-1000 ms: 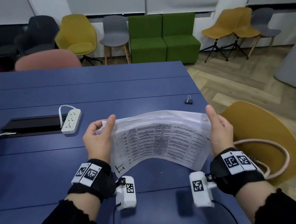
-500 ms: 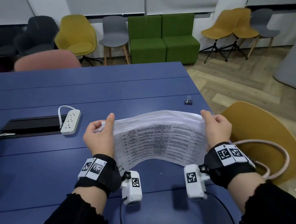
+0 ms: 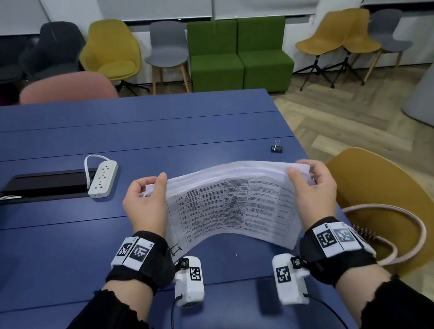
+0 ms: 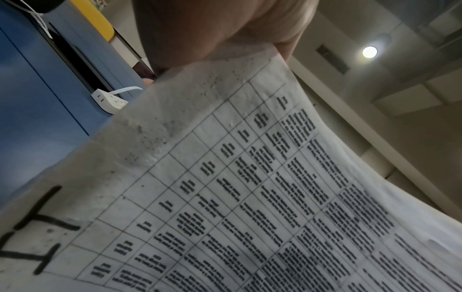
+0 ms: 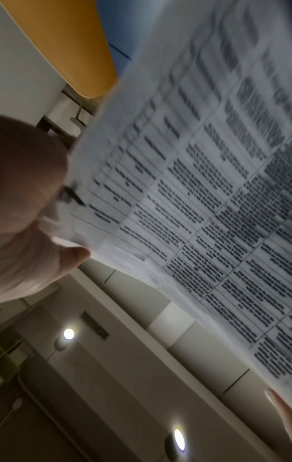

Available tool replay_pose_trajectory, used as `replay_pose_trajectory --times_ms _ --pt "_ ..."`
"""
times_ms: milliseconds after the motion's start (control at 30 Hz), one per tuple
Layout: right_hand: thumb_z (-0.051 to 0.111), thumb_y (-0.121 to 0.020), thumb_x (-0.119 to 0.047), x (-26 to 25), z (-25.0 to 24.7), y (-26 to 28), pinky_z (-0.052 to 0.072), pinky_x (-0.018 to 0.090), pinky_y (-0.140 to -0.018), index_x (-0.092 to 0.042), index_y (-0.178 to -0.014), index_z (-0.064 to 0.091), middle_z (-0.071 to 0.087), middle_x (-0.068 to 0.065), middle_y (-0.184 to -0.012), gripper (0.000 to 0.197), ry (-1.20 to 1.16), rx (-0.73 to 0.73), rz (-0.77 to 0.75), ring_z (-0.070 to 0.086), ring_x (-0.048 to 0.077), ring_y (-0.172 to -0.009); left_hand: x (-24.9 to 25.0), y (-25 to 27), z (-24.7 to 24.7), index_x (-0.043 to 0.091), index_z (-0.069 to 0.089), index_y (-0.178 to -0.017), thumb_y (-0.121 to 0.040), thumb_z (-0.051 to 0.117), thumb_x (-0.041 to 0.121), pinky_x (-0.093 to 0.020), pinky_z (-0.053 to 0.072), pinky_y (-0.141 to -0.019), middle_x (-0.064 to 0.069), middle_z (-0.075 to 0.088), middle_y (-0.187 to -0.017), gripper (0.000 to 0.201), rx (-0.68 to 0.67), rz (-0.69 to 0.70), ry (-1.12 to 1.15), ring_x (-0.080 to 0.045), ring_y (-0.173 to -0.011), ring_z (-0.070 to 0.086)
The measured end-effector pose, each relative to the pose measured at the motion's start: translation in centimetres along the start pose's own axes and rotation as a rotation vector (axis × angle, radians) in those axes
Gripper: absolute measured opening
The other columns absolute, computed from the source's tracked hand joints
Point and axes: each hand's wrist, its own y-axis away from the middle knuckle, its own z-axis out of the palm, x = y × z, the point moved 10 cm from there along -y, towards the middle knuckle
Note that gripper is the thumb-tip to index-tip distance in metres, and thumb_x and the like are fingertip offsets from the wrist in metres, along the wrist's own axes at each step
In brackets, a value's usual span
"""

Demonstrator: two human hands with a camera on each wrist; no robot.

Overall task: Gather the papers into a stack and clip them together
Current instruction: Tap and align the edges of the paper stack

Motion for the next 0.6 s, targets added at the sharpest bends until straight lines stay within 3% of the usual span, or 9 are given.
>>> replay_pose_trajectory --times_ms 100,167,233,300,333,367,433,500,600 --pt "0.058 -0.090 -0.010 -0.1 0.7 0.4 0.044 0.018 -0.070 -0.027 -0.081 0.060 0.060 -0.006 -0.082 0.019 -0.011 -0.102 -0.072 0.053 0.002 -0.071 -0.3 0.0 0.3 0.028 0.062 -0.080 -0.071 0.075 0.049 -0.034 0.051 -0.070 -0.003 0.062 -0.086 0.026 -0.049 -0.018 0.043 -0.018 -0.075 0.059" --pt "0.055 -0.092 -0.009 -0.1 0.7 0.6 0.043 0.021 -0.073 -0.026 -0.080 0.058 0.058 -0.008 -0.080 0.021 -0.013 -0.114 -0.101 0.051 0.005 -0.073 -0.4 0.4 0.6 0.032 0.061 -0.092 -0.066 0.078 0.053 -0.033 0.053 -0.081 -0.002 0.064 -0.103 0.038 -0.118 -0.013 0.041 -0.017 -0.091 0.064" --pt "0.052 -0.093 -0.010 0.2 0.5 0.6 0.044 0.029 -0.076 -0.028 -0.081 0.057 0.057 -0.007 -0.082 0.022 -0.023 -0.100 -0.097 0.052 0.010 -0.078 0.0 0.8 0.9 0.031 0.054 -0.110 -0.070 0.084 0.037 -0.017 0.047 -0.091 0.007 0.056 -0.114 0.050 -0.200 0.050 -0.039 0.002 -0.105 0.058" --pt "0.052 -0.093 -0.018 0.3 0.6 0.7 0.045 0.034 -0.080 -0.030 -0.085 0.056 0.057 -0.006 -0.087 0.015 -0.038 -0.111 -0.099 0.053 0.011 -0.083 -0.4 1.3 1.2 0.028 0.047 -0.121 -0.065 0.089 0.023 -0.006 0.044 -0.085 0.014 0.052 -0.116 0.071 -0.292 0.073 -0.068 0.016 -0.101 0.054" --pt "0.055 -0.090 -0.027 0.4 0.9 0.7 0.045 0.033 -0.084 -0.032 -0.091 0.057 0.057 -0.007 -0.094 0.006 -0.031 -0.156 -0.103 0.055 0.010 -0.089 -1.3 1.2 1.2 0.027 0.046 -0.123 -0.058 0.091 0.023 -0.014 0.047 -0.088 0.010 0.056 -0.119 0.079 -0.330 0.047 -0.052 0.007 -0.106 0.058" --pt "0.060 -0.085 -0.035 0.5 1.3 0.7 0.044 0.029 -0.090 -0.035 -0.100 0.056 0.056 -0.009 -0.105 0.016 0.020 -0.204 -0.120 0.055 0.007 -0.099 -2.3 1.1 1.1 0.024 0.048 -0.124 -0.054 0.091 0.022 -0.026 0.050 -0.092 0.002 0.060 -0.121 0.082 -0.353 0.003 -0.027 -0.007 -0.109 0.062" --pt "0.072 -0.077 -0.036 0.6 2.1 1.0 0.034 0.009 -0.099 -0.035 -0.122 0.051 0.046 -0.012 -0.119 0.050 0.214 -0.318 -0.217 0.043 -0.011 -0.112 -4.0 1.1 1.0 0.013 0.059 -0.118 -0.058 0.089 0.010 -0.045 0.052 -0.095 -0.009 0.070 -0.113 0.067 -0.388 -0.111 0.050 -0.023 -0.103 0.068" --pt "0.074 -0.079 -0.017 0.3 2.5 1.0 0.028 0.000 -0.095 -0.029 -0.127 0.051 0.047 -0.006 -0.119 0.055 0.361 -0.362 -0.313 0.039 -0.018 -0.110 -4.9 1.3 1.4 0.010 0.069 -0.102 -0.074 0.077 0.000 -0.049 0.052 -0.096 -0.006 0.076 -0.097 0.031 -0.411 -0.187 0.068 -0.020 -0.091 0.072" --pt "0.063 -0.084 -0.003 0.1 2.0 0.2 0.045 0.024 -0.088 -0.031 -0.100 0.059 0.063 -0.001 -0.098 0.033 0.372 -0.307 -0.311 0.059 0.012 -0.098 -4.7 1.3 2.0 0.013 0.071 -0.096 -0.082 0.068 -0.002 -0.043 0.053 -0.093 -0.003 0.077 -0.093 0.021 -0.440 -0.199 0.082 -0.018 -0.090 0.072"
